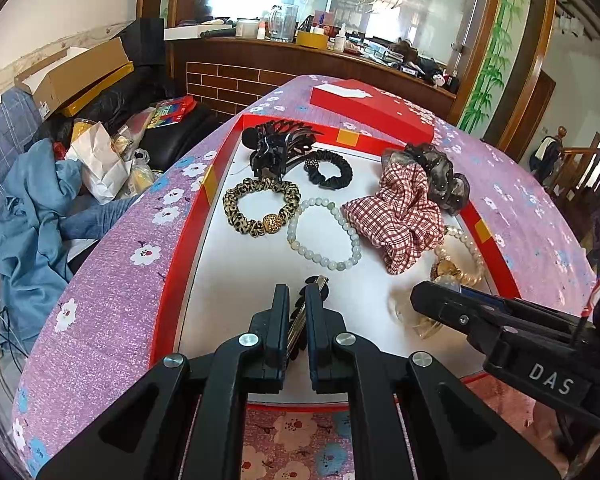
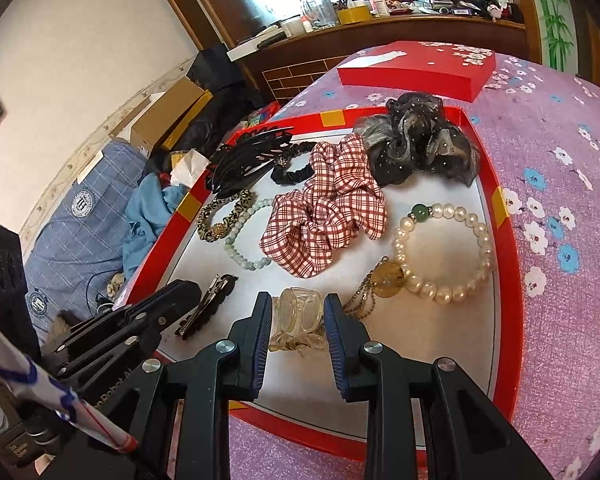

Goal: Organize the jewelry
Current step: 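Carry the hair pin and bow clip over the red box and open both tools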

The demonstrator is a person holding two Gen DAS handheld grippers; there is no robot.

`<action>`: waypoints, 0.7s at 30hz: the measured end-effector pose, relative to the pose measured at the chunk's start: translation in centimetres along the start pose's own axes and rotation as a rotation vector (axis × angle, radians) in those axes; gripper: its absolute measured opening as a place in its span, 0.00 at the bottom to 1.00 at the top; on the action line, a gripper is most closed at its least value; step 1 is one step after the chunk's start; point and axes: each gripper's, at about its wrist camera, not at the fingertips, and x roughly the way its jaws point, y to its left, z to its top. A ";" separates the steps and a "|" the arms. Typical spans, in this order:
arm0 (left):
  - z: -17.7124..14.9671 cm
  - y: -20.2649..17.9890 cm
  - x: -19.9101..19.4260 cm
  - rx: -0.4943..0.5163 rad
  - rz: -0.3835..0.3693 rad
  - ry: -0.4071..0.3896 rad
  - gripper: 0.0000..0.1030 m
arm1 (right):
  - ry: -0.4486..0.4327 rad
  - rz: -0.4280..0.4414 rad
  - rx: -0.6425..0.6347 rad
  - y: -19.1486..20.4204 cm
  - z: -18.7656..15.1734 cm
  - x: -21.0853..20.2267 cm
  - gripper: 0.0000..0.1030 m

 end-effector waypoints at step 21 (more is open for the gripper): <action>0.0 -0.3 0.5 0.009 0.057 0.022 0.07 | -0.009 -0.034 -0.005 0.3 -0.2 -0.2 0.30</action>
